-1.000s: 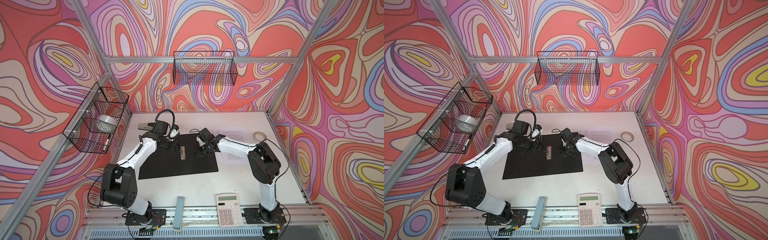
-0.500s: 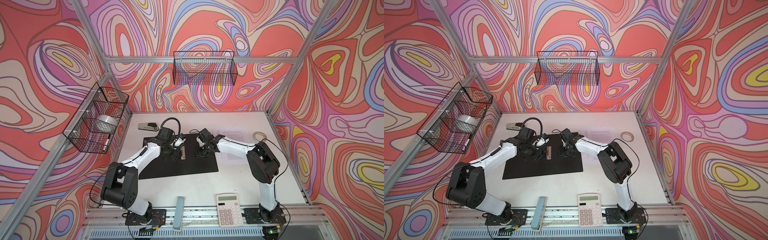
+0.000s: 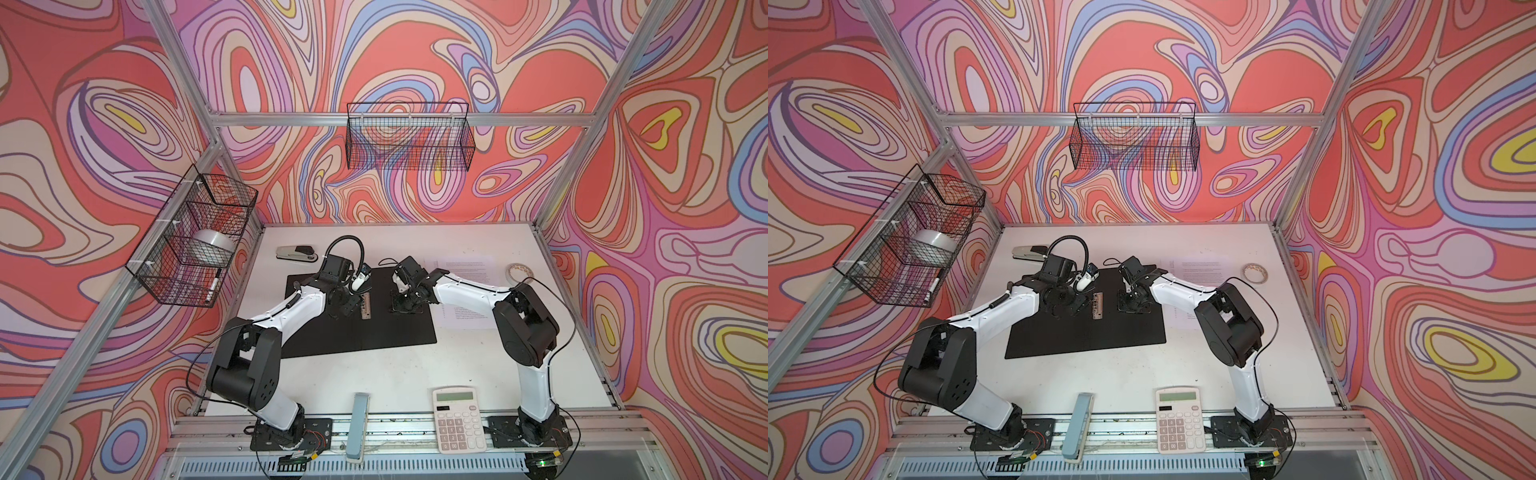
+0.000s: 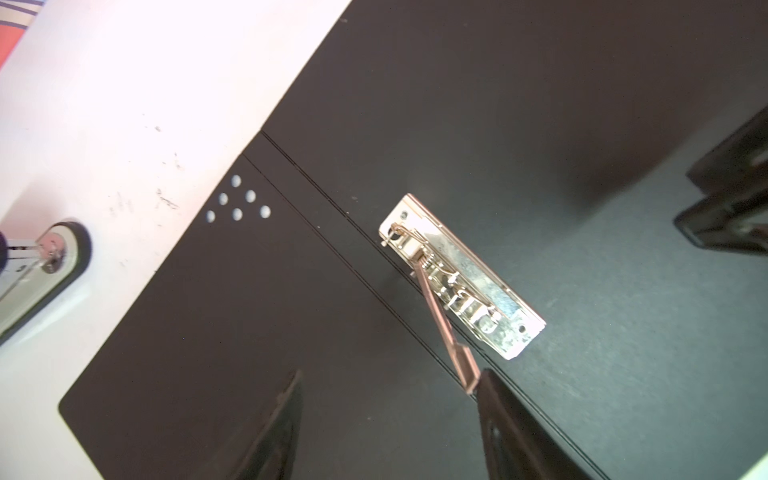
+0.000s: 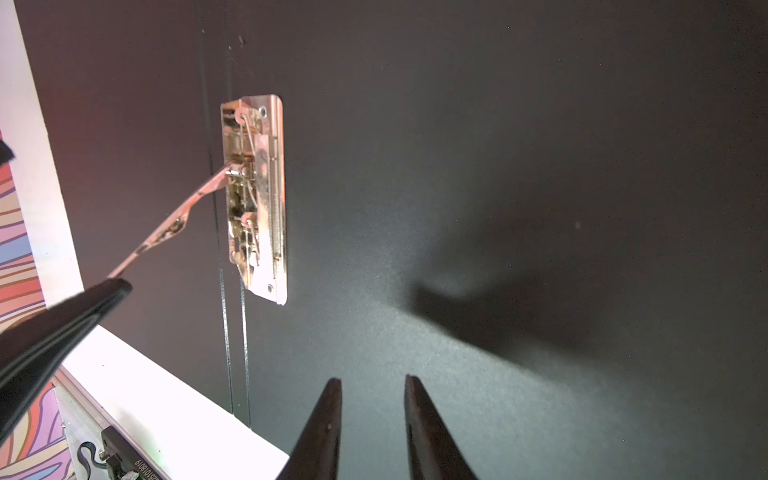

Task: Put the files into the folder

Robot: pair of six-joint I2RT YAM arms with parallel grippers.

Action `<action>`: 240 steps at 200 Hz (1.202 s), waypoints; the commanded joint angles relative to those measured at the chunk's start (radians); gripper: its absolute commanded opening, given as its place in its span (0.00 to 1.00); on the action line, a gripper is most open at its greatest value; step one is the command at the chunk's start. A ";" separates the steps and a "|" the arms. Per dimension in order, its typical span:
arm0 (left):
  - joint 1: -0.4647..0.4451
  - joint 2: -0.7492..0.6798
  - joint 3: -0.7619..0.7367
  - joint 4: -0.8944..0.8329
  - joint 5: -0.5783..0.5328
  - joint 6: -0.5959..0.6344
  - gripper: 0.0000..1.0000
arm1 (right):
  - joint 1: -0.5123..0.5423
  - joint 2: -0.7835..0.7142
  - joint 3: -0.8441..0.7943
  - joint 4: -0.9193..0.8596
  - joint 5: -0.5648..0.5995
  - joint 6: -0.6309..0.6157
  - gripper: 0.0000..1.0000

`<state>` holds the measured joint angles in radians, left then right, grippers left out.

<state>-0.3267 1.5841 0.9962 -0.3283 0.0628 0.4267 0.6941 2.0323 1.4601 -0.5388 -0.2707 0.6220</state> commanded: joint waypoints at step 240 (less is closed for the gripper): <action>-0.003 0.197 0.133 0.117 -0.180 -0.063 0.67 | -0.004 0.003 0.022 -0.023 0.020 -0.005 0.30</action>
<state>-0.3275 1.7763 1.1000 -0.2260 -0.0765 0.3790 0.6941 2.0403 1.4605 -0.5480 -0.2703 0.6220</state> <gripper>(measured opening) 0.672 0.290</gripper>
